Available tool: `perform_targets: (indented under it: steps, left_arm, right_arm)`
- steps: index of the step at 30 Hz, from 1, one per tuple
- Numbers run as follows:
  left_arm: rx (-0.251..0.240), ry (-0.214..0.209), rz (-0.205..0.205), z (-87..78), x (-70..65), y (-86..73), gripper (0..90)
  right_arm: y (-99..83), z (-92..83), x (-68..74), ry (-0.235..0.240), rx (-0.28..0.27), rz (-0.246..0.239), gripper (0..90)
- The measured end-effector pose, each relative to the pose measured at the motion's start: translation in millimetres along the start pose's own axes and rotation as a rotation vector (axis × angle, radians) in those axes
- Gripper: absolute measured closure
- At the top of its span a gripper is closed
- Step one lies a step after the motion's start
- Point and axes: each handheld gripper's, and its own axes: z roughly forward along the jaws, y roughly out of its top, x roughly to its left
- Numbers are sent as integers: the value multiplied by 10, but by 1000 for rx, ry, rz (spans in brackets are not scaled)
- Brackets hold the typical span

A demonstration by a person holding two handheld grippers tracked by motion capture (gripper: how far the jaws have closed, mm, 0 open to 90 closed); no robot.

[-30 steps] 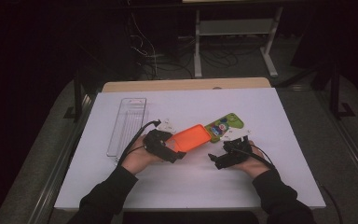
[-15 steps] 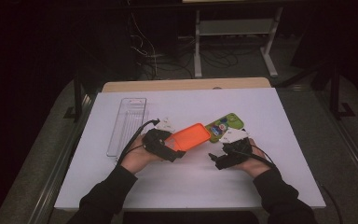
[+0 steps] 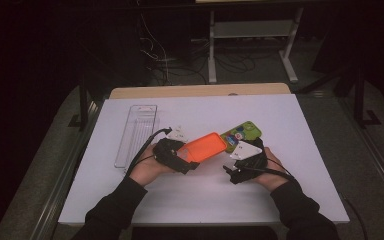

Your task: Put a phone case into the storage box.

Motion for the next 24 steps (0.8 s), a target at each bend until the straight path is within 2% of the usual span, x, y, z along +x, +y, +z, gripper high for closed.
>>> perform_targets:
  steps: [1, 2, 3, 5, 6, 9, 14, 15, 16, 17, 19, 24]
  left_arm:
    - [0, 0, 0, 0, 0, 0, 157]
    - [-2, -2, -4, 6, -5, -1, 157]
    - [-2, -2, -4, 6, -5, -1, 157]
    - [-3, -1, -5, 9, -9, -2, 157]
    - [-6, -3, -7, 9, -10, -1, 157]
    - [1, -4, -2, 8, -7, 0, 157]
    - [2, -2, 12, 9, 0, 3, 157]
    - [2, -2, 12, 9, 0, 3, 157]
    - [2, -2, 16, 8, 2, 3, 157]
    - [2, -2, 16, 9, 3, 3, 157]
    - [3, 0, 28, 5, 10, 5, 157]
    - [-5, 0, 14, 4, -2, 8, 157]
  right_arm:
    - [0, 0, 0, 0, 0, 0, 9]
    - [2, 0, 16, -20, -2, -38, 9]
    - [6, 1, 22, -28, -5, -51, 9]
    - [10, 0, 34, -31, -7, -53, 9]
    - [16, -3, 45, -41, -8, -76, 9]
    - [19, -6, 62, -54, -9, -95, 9]
    - [28, -11, 99, -101, -9, -189, 9]
    - [28, -11, 99, -101, -9, -189, 9]
    - [34, -11, 118, -117, -11, -214, 9]
    - [34, -11, 118, -117, -11, -214, 9]
    - [39, -14, 128, -133, -15, -250, 9]
    - [49, -16, 190, -177, -30, -300, 10]
